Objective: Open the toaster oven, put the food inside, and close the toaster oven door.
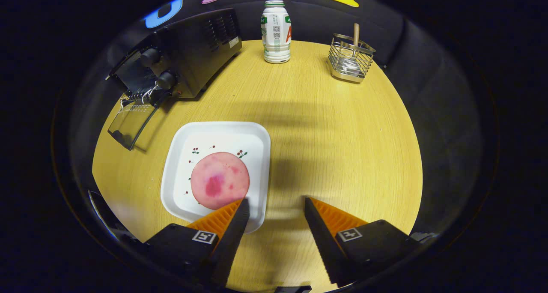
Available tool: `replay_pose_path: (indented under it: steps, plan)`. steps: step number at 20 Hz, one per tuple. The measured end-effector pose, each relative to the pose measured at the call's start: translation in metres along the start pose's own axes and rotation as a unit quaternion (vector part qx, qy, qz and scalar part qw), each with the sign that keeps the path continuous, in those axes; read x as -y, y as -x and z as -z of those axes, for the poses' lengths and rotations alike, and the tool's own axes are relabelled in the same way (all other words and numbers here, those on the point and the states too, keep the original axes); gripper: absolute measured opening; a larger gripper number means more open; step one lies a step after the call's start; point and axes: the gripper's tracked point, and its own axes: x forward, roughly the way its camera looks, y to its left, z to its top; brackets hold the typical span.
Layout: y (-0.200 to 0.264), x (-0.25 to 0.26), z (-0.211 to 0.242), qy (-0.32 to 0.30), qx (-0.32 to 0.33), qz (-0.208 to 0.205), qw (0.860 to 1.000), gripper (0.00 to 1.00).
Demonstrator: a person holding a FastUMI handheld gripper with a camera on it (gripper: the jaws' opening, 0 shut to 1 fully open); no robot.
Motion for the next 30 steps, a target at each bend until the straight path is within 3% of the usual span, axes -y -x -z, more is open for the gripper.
replay_pose_path:
  steps: [3, 7, 8, 10, 11, 15, 19, 24, 27, 30]
  plan:
    - [-0.001, -0.015, -0.002, 0.013, -0.007, -0.015, 1.000, 0.47]
    - [-0.003, -0.023, -0.006, 0.012, -0.024, -0.030, 0.999, 0.27]
    - [-0.004, -0.020, -0.010, 0.006, -0.019, -0.033, 0.999, 0.26]
    - [-0.007, -0.023, -0.005, 0.005, -0.027, -0.047, 0.998, 0.11]
    - [-0.004, -0.026, -0.003, 0.006, -0.033, -0.058, 0.998, 0.08]
    - [-0.002, -0.031, 0.003, -0.025, -0.049, -0.083, 0.995, 0.05]
    - [0.003, -0.039, 0.012, -0.124, -0.063, -0.116, 0.983, 0.05]
    - [0.012, -0.062, 0.033, -0.244, -0.069, -0.163, 0.954, 0.05]
    - [0.023, -0.076, 0.037, -0.318, -0.057, -0.192, 0.927, 0.05]
    - [0.032, -0.080, 0.041, -0.368, -0.041, -0.200, 0.907, 0.05]
